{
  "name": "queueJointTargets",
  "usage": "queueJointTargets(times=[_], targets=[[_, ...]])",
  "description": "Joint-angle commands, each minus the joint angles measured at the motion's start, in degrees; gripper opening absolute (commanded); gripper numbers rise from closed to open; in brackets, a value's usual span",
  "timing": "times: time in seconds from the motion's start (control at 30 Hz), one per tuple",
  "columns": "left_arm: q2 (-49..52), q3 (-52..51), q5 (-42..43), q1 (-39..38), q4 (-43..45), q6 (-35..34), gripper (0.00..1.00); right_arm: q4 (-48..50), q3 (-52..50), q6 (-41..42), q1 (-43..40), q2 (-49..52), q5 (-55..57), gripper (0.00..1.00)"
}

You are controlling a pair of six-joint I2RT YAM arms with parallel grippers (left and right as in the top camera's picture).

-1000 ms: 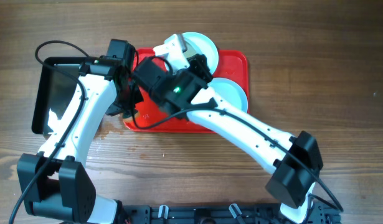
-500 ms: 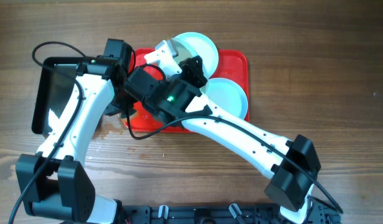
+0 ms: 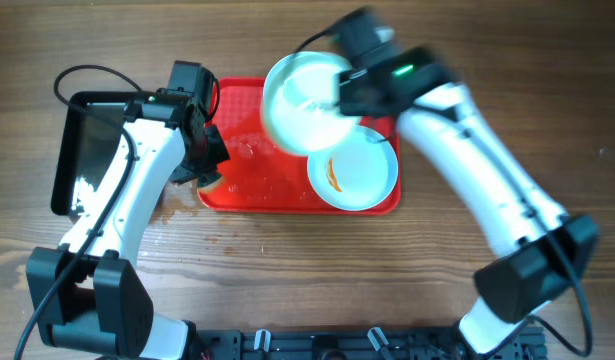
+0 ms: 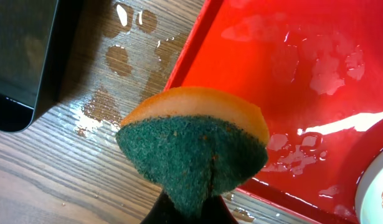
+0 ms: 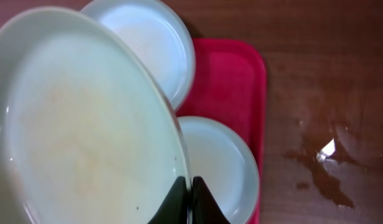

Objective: Clean dirty plates on tray and stack at the side
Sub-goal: 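Lift the top plate with the right gripper off the red tray, then place the plate right of the red tray and release, then move the right gripper back to the left plate's rim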

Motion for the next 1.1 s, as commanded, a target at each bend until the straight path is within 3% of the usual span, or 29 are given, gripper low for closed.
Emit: queueJointTargets(times=[0.0,0.2,0.4,0.43,0.47,0.5,0.57,0.7,0.77,0.83,0.93,1.07], targets=[[-0.96,-1.11,0.24,-0.35,1.62,0.66,0.04,-0.46,-1.75,-4.42,-15.23,-1.51,-14.88,0.04],[-0.87,-2.6,0.24,-0.35,3.69,0.66,0.04,8.83,-14.71,-8.2,-37.42,-1.14,-14.1,0.04],[-0.87,-2.6,0.24,-0.35,4.09,0.7,0.04,20.22,-30.12,-5.22,-45.62,-1.11,-9.11,0.04],[-0.87,-2.6,0.24,-0.35,4.11,0.7,0.04,20.2,-30.12,-3.69,-45.92,-1.14,-9.14,0.08],[-0.87,-2.6,0.24,-0.35,4.07,0.7,0.04,20.09,-30.12,-2.93,-45.9,-1.14,-9.88,0.52],[-0.87,-2.6,0.24,-0.35,4.02,0.7,0.04,19.96,-30.12,-1.9,-45.9,-1.14,-12.26,0.7],[-0.87,-2.6,0.24,-0.35,4.07,0.7,0.04,20.79,-30.1,-1.22,-45.9,-1.2,-23.82,0.75],[-0.87,-2.6,0.24,-0.35,4.11,0.7,0.04,30.03,-30.1,-2.91,-41.7,-1.2,-55.49,0.75],[-0.87,-2.6,0.24,-0.35,4.39,0.7,0.04,34.6,-30.08,-7.93,-35.23,-1.2,-58.71,0.81],[-0.87,-2.6,0.24,-0.35,4.35,0.7,0.04,37.27,-29.53,-5.84,-26.84,-1.18,-50.36,0.93],[-0.87,-2.6,0.26,-0.35,4.33,0.7,0.04,29.4,-21.57,-6.43,-16.76,0.81,-36.81,0.99],[-0.87,-2.6,0.28,-0.35,4.98,0.68,0.04,0.35,9.03,-12.96,-14.21,18.14,-29.7,0.99]])
